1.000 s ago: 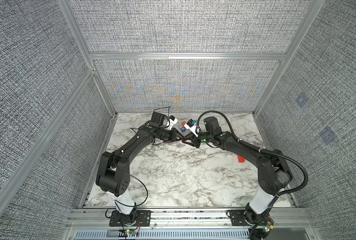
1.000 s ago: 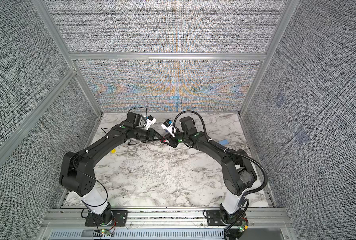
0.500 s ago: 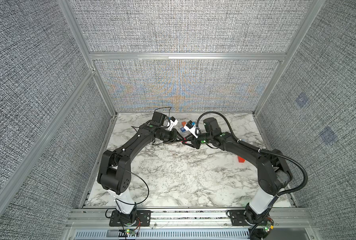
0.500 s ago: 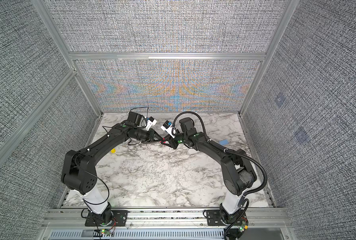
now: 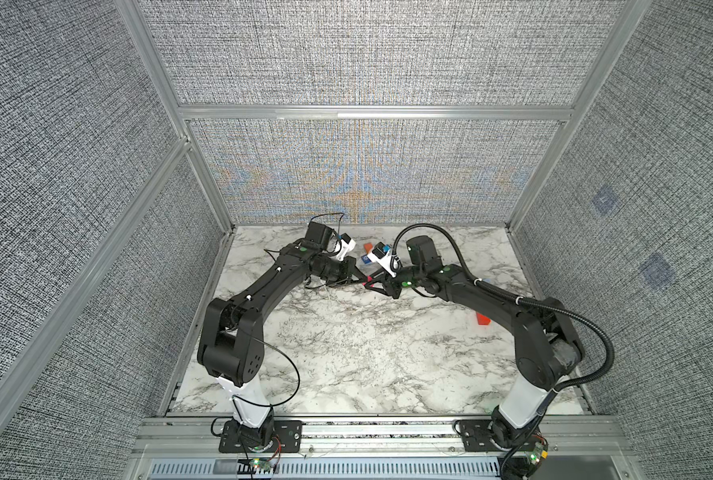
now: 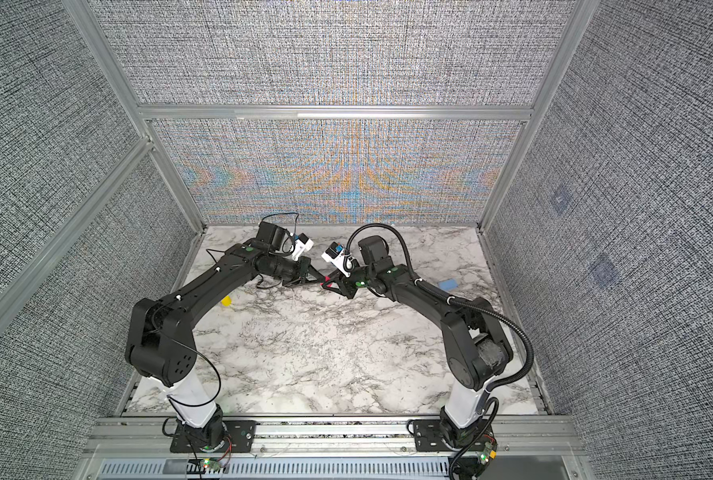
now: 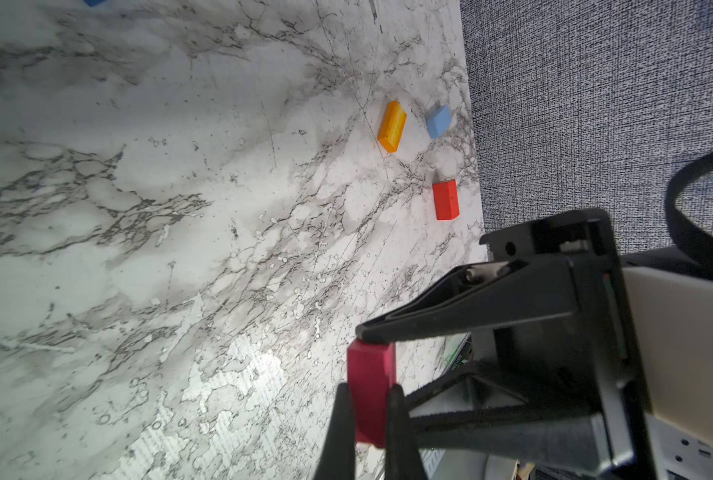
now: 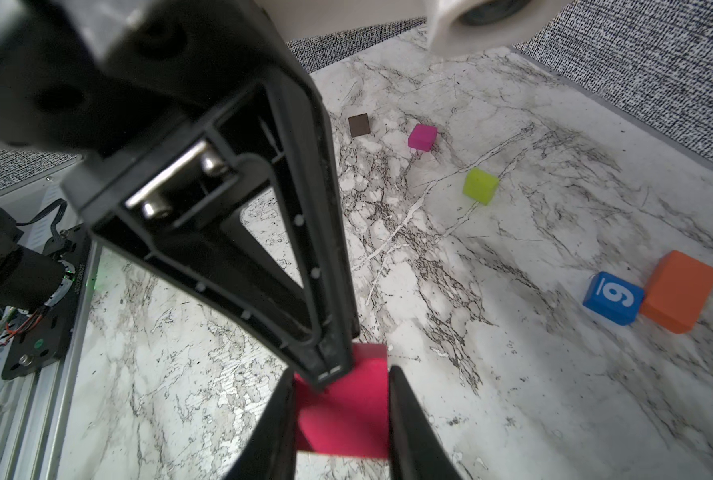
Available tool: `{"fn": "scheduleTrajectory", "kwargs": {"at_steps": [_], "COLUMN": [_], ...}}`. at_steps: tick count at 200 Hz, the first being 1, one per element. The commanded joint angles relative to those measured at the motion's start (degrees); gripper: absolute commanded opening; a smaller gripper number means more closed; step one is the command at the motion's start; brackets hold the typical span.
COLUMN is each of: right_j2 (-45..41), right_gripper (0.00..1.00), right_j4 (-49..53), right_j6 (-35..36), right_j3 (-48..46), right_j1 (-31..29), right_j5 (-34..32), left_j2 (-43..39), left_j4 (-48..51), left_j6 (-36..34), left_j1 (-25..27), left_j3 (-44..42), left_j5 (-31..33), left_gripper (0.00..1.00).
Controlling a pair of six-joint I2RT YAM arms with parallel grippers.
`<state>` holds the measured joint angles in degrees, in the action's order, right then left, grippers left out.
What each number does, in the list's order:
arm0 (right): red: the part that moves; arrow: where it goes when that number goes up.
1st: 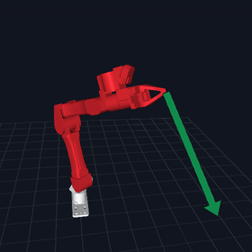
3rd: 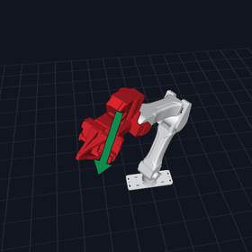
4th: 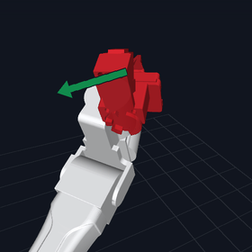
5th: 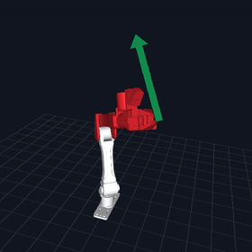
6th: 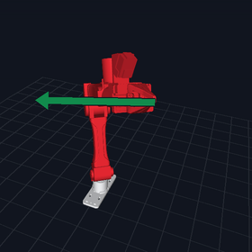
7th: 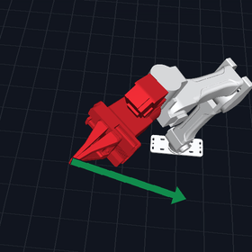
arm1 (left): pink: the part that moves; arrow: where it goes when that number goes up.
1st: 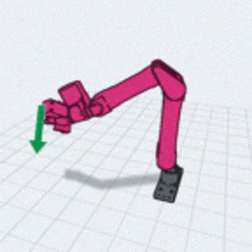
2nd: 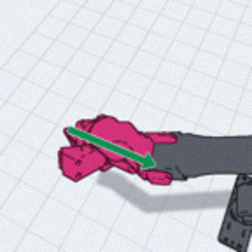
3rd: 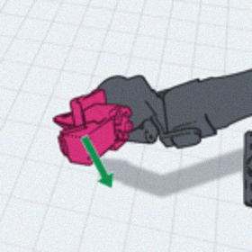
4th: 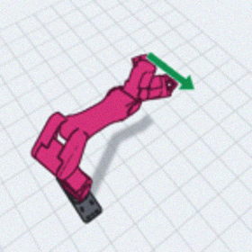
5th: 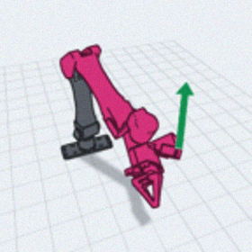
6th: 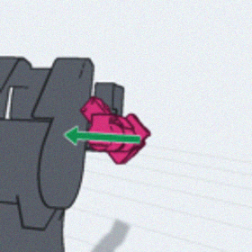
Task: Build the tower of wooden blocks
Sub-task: 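Close the left gripper on the magenta cube held by the right gripper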
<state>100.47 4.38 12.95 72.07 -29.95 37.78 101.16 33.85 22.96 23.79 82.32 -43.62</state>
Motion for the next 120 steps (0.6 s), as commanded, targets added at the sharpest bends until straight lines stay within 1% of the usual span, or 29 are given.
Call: {"fn": "scheduleTrajectory", "kwargs": {"at_steps": [1,26,53,69,107,120], "right_j2": [0.1,0.3,0.2,0.3,1.7,2.4], "right_gripper": [0.33,0.32,0.26,0.24,0.22,0.22], "right_j4": [-1.8,-2.5,-2.9,-3.1,-3.3,-3.2], "right_j6": [-0.7,-0.9,-1.2,-1.3,-1.7,-1.9], "right_j3": [0.2,-0.1,-0.4,-0.6,-0.7,-0.4], "right_j1": [0.1,0.1,0.4,0.6,1.2,1.3], "right_j5": [1.2,1.4,1.4,1.4,1.0,1.2], "left_j2": [-0.1,0.1,0.3,0.1,0.9,1.1], "left_j4": [2.8,3.8,5.0,5.0,3.0,1.3], "left_j6": [-2.9,-3.2,-3.5,-3.1,-0.3,0.5], "left_j1": [0.1,0.1,0.0,-0.1,-1.8,-2.2], "left_j3": [0.7,1.2,2.2,2.5,2.1,1.0], "left_j5": [0.1,0.6,2.3,4.2,6.8,6.6], "left_gripper": [0.0,0.0,0.0,0.02,0.15,0.22]}}
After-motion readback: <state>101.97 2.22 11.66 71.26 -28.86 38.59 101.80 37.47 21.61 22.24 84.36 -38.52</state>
